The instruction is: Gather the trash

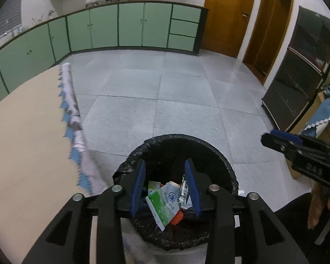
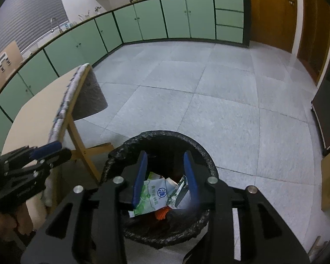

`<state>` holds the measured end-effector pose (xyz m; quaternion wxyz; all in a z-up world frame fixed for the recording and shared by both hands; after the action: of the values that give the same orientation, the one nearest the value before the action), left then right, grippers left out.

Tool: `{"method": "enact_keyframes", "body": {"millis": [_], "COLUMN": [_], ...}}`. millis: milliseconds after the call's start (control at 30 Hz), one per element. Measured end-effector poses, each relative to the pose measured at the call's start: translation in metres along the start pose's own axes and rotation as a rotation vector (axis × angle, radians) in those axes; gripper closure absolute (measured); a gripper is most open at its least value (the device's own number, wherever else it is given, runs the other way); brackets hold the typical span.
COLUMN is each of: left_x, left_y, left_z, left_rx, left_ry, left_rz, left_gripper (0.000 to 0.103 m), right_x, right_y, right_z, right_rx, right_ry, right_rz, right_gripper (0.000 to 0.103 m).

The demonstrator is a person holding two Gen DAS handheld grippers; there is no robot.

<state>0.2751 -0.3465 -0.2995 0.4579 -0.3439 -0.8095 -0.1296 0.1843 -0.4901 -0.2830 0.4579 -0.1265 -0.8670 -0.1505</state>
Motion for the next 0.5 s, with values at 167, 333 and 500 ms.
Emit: {"method": "enact_keyframes", "body": {"millis": [167,333,500], "left_x": [0.033,0.075,0.130], "left_y": [0.006,0.009,0.017], "left_z": [0.005,0.014,0.036], "left_rx": [0.020,0.025,0.049], "left_ry": [-0.039,-0.080,-0.146], "left_rz": [-0.010,-0.053,-0.122], "left_gripper": [0.062,0.050,0.027], "right_x": [0.028,0.054,0.085], "right_y": [0.018,0.037,0.058], "right_z": [0.009,0.020,0.031], "right_rx": [0.022,0.044,0.046], "right_ry": [-0.010,-0.016,-0.033], "right_rz": [-0.003,0.001,0.008], "right_gripper": [0.063,0.053,0.029]}}
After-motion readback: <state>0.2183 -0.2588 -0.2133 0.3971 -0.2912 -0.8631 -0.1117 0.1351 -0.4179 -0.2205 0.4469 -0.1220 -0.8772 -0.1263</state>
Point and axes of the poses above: each gripper's, at about its wrist camera, not at the fingertips, and x roughly against the way its jaws point, y to its left, z to its underside, the point moved 7 cm from there along -x, roughly the way its jaws point, and after that the axes turned 6 degrees about y, right-handed, at the moved point
